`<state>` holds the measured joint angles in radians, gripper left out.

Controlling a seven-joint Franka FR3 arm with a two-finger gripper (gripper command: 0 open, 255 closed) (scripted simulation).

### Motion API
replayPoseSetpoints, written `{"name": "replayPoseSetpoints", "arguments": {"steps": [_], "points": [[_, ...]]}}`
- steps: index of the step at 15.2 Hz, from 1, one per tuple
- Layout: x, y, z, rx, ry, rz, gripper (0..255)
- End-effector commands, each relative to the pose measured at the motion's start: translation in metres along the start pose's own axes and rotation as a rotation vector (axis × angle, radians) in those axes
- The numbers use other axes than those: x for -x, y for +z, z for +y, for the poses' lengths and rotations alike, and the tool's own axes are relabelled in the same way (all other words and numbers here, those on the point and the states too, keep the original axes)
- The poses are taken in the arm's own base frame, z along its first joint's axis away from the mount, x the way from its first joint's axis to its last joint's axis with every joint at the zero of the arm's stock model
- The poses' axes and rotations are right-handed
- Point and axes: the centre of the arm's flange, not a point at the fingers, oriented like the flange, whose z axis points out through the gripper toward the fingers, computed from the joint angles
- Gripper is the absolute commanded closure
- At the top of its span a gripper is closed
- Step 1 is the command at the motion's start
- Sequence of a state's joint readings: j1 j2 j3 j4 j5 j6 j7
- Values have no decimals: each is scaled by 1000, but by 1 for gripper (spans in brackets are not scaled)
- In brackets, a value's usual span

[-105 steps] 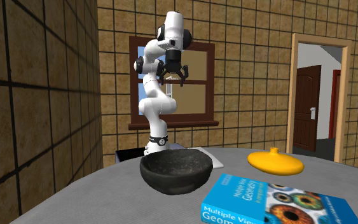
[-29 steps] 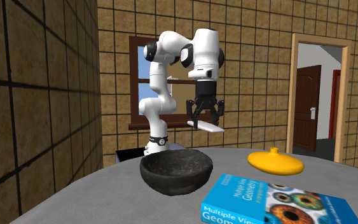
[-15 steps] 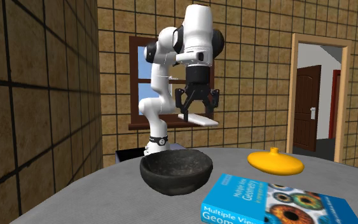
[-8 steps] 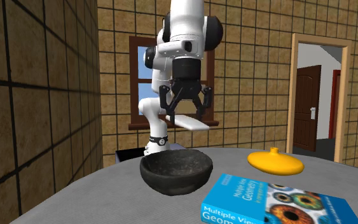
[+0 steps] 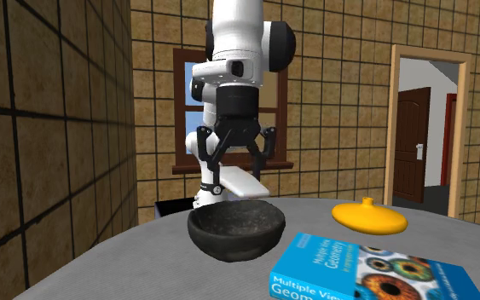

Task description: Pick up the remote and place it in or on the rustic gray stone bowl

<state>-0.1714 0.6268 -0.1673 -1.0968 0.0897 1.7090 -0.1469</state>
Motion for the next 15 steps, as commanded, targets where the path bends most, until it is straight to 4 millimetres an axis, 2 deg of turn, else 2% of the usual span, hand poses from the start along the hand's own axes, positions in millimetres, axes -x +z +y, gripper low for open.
{"name": "replayPoseSetpoints", "arguments": {"steps": [1, 9, 15], "points": [[0, 10, 0, 0, 0, 1, 255], [0, 51, -1, 0, 0, 1, 255], [0, 51, -1, 0, 0, 1, 255]]}}
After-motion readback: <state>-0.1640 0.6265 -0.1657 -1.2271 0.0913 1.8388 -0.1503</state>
